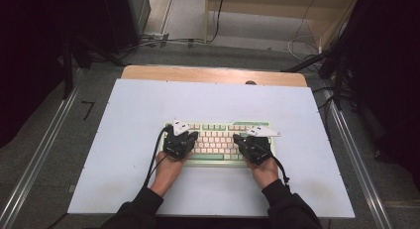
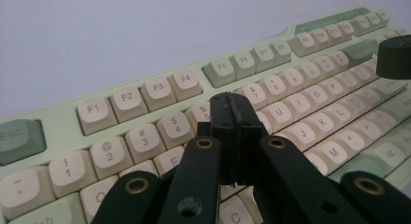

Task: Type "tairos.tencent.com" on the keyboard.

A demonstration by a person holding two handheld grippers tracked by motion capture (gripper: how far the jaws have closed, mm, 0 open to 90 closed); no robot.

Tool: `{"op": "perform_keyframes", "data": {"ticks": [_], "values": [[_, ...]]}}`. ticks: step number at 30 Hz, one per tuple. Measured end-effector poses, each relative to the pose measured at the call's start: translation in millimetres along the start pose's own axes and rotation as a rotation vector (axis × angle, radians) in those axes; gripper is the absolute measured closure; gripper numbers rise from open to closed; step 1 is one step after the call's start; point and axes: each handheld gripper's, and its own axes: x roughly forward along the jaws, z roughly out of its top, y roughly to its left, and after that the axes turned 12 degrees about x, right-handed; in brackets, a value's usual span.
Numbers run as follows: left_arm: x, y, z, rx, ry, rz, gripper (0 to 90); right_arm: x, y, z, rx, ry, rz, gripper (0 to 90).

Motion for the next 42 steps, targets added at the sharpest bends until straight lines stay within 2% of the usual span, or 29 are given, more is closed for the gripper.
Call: {"op": "perform_keyframes", "data": {"ticks": [14, 18, 30, 37, 42], "values": [[-17.7, 9.6, -5.8, -0.022, -0.022, 0.012, 90.0, -0.1, 3.8, 1.1, -0.005, -0.005, 0.004, 87.5], [-24.1, 17.4, -9.9, -0.028, -0.012, 0.02, 90.0, 0.8, 4.8, 1.9, -0.003, -0.006, 0.011, 87.5], [-32.0, 26.7, -21.0, -0.029, 0.017, 0.023, 90.0, 1.9, 7.1, 2.5, -0.009, -0.003, 0.014, 87.5], [-31.4, 30.8, -27.3, -0.029, 0.043, 0.044, 90.0, 2.1, 7.2, 2.1, -0.01, 0.001, 0.013, 87.5], [-28.7, 32.1, -30.6, -0.031, 0.063, 0.044, 90.0, 2.7, 7.3, 2.0, -0.005, 0.004, 0.016, 87.5]]}}
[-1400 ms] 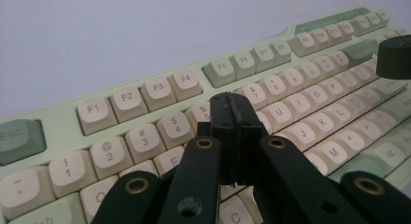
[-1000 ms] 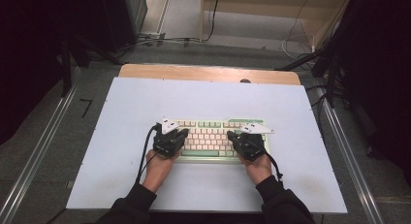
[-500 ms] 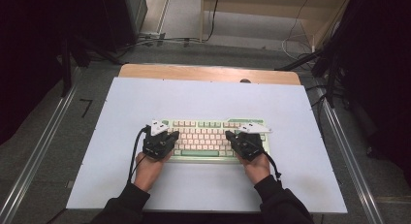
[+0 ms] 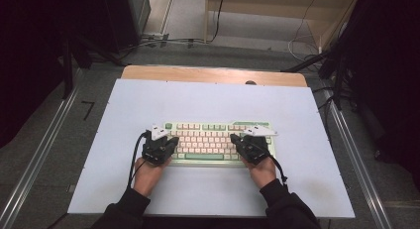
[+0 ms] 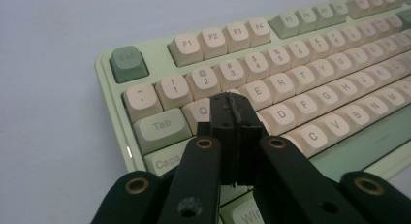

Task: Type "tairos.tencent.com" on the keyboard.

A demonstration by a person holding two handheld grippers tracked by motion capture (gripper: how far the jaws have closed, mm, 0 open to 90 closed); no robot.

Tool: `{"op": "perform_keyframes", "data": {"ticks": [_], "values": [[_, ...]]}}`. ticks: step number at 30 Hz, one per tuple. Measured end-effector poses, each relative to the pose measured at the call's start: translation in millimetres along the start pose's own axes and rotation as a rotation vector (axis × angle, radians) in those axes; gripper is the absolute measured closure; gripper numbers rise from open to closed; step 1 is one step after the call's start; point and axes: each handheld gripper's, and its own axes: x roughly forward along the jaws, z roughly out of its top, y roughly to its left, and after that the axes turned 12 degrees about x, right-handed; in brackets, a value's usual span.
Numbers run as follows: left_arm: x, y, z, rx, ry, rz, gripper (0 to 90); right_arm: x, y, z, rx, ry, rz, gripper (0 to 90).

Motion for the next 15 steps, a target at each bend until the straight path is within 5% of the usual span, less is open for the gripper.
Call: {"op": "perform_keyframes", "data": {"ticks": [7, 15], "values": [[2.6, -3.1, 0.6, 0.029, 0.031, 0.009, 90.0, 0.7, 1.2, -1.1, -0.01, 0.004, -0.005, 87.5], [-6.3, -1.4, 3.1, -0.008, -0.054, 0.016, 90.0, 1.2, 0.0, -0.1, 0.002, 0.003, -0.005, 87.5]]}}
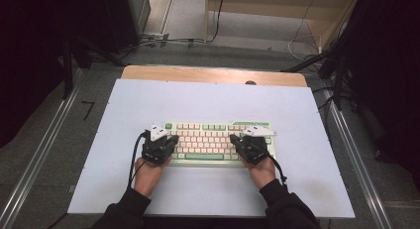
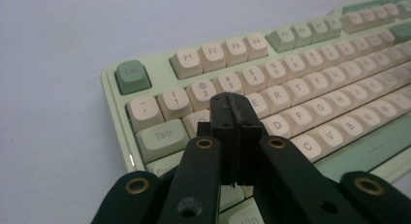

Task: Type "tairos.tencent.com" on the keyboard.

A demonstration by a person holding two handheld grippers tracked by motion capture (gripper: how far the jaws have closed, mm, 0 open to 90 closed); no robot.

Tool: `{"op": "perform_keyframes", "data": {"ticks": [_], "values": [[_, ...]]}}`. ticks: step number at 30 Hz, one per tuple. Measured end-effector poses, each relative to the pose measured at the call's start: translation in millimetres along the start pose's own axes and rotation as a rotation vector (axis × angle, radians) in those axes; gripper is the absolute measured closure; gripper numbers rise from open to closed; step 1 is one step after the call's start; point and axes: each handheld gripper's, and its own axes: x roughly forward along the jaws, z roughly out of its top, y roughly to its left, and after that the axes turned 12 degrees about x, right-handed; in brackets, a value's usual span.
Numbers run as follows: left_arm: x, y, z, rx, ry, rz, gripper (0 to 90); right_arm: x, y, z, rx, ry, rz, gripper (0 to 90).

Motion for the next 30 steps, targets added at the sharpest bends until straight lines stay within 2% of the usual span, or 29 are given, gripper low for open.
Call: {"op": "perform_keyframes", "data": {"ticks": [5, 9, 22, 30], "values": [[0.2, -0.5, 0.4, -0.007, -0.006, -0.006, 90.0, 3.0, 0.8, 1.2, -0.002, 0.003, 0.005, 87.5], [0.8, -1.2, 0.1, -0.008, -0.007, -0.009, 90.0, 9.4, 9.2, 2.7, -0.018, 0.012, 0.011, 87.5], [2.6, -0.7, -0.4, -0.012, -0.001, -0.015, 90.0, 28.4, 22.0, 2.9, -0.038, 0.035, 0.017, 87.5], [2.3, -0.9, -0.6, -0.012, 0.001, -0.018, 90.0, 32.1, 25.3, 6.3, -0.042, 0.041, 0.018, 87.5]]}}
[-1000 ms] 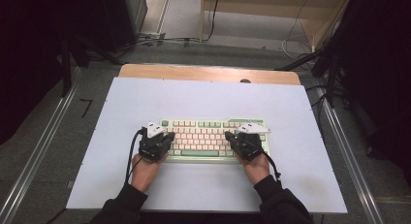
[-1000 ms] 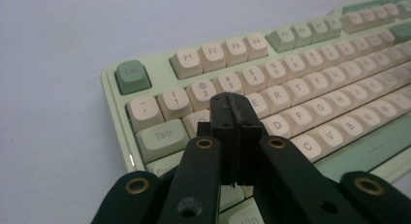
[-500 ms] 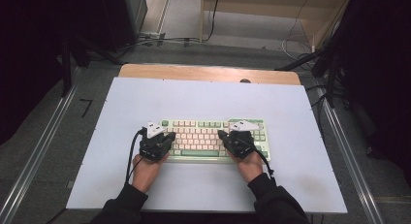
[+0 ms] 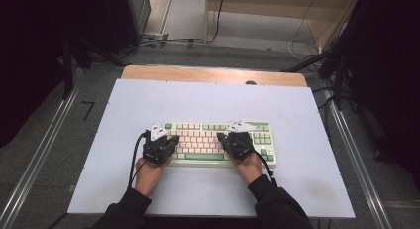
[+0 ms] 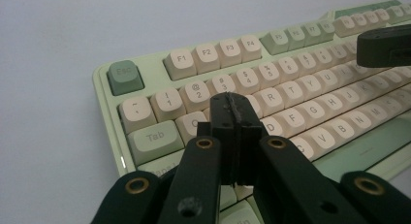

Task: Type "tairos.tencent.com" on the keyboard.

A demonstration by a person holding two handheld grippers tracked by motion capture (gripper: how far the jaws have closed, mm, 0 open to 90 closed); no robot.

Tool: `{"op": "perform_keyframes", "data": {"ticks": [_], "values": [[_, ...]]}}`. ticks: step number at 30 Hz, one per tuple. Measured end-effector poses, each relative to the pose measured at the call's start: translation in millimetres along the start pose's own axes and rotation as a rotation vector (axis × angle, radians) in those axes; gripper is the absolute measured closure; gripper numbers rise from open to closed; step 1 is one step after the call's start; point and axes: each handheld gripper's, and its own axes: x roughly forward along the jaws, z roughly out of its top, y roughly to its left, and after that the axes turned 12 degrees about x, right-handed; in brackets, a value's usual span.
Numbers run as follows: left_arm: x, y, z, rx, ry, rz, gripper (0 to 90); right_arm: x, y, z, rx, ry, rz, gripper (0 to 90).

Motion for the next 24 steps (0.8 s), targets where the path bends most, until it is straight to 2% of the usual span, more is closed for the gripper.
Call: {"op": "perform_keyframes", "data": {"ticks": [15, 24], "values": [[0.4, -0.6, 0.0, 0.005, 0.003, -0.002, 90.0, 11.7, 6.2, 0.0, -0.017, 0.06, -0.026, 87.5], [-0.4, -1.3, 0.5, 0.009, -0.002, -0.006, 90.0, -4.9, 11.2, 3.2, -0.021, 0.004, 0.005, 87.5]]}}
